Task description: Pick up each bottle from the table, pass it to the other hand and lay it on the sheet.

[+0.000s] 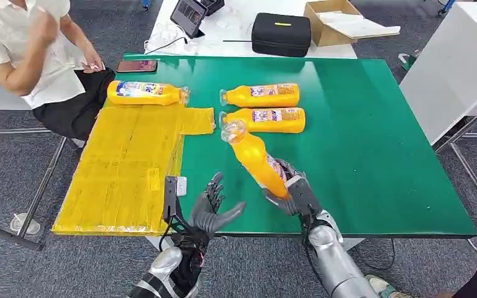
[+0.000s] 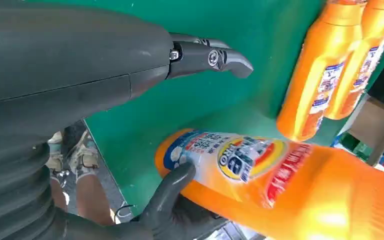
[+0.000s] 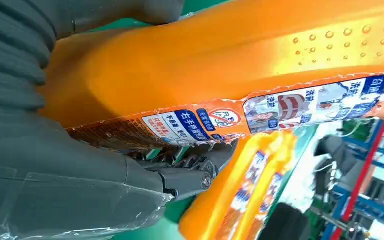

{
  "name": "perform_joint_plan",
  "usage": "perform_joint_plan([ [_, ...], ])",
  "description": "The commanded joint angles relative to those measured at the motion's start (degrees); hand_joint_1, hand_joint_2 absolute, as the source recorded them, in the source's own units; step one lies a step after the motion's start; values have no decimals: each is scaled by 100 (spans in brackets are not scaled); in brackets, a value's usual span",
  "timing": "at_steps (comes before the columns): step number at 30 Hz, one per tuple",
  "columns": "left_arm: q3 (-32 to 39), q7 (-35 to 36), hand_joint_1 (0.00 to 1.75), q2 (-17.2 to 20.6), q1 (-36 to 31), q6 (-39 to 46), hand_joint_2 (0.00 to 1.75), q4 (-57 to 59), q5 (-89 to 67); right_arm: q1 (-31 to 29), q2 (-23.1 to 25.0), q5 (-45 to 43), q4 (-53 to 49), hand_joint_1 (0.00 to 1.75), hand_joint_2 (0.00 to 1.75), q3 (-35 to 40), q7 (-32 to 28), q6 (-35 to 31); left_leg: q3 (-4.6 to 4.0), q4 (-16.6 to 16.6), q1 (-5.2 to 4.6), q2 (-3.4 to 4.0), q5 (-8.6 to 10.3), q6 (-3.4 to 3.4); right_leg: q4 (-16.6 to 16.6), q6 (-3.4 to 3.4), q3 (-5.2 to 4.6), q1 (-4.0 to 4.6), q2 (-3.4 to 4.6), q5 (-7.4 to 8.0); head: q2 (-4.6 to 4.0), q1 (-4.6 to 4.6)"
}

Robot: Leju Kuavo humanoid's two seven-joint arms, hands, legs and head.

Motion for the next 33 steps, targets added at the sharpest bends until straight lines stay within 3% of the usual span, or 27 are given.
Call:
perform_joint_plan([
  [1, -629, -156, 0, 312, -322, -553, 175, 137, -49, -126, 124, -291, 49, 175, 175, 664, -88, 702, 5, -2, -1, 7, -4, 1, -1, -8, 4, 2, 2, -2, 0, 2],
  [12, -146, -510, 0, 142, -696, -205, 175, -172, -328, -398, 238, 130, 690, 175, 175, 1867, -337, 1126, 1, 4, 3, 18, -9, 3, 5, -14, -2, 6, 7, -3, 0, 0],
  [26, 152, -776, 5, 59, -777, -222, 175, -7, -358, -188, 139, -22, 406, 175, 175, 2051, -572, 1289, 1, 1, 3, -7, -4, 3, 2, -13, 5, 5, -19, -8, 0, 0],
  [27, 173, -792, 68, 50, -784, -265, 175, 11, -332, -176, 133, -25, 359, 175, 175, 2054, -570, 1277, -6, 1, 4, -8, -2, 2, 1, -10, -2, 5, -18, -6, 2, 2],
  [28, 173, -792, 68, 50, -784, -265, 175, 11, -332, -176, 133, -25, 359, 175, 175, 2054, -570, 1277, -2, 1, 4, -9, -3, 3, 2, -13, 1, 5, -20, -7, 2, 0],
  [29, 188, -718, 175, 42, -789, -474, 175, 37, -208, -160, 128, -36, 275, 175, 175, 2054, -563, 1250, -9, 1, 4, -9, -1, 2, 1, -10, -5, 6, -19, -5, 0, 0],
  [31, 125, -703, 175, 78, -774, -605, 175, 36, -229, -135, 175, -196, 231, 175, 175, 1883, -552, 1186, -5, 2, 4, -8, -4, 2, 3, -11, -3, 6, -18, -7, 0, 0],
  [32, 86, -731, 175, 97, -746, -668, 175, 12, -257, -108, 235, -399, 203, 138, 175, 1698, -519, 1169, -11, 1, 3, -8, 0, 2, 2, -8, -10, 4, -17, -5, 0, 2],
  [33, 79, -753, 175, 109, -707, -691, 175, -31, -283, -79, 277, -563, 142, 124, 175, 1550, -450, 1167, 10, 3, 2, -6, -9, 5, 5, -17, 12, 6, -22, -14, 0, 2],
])
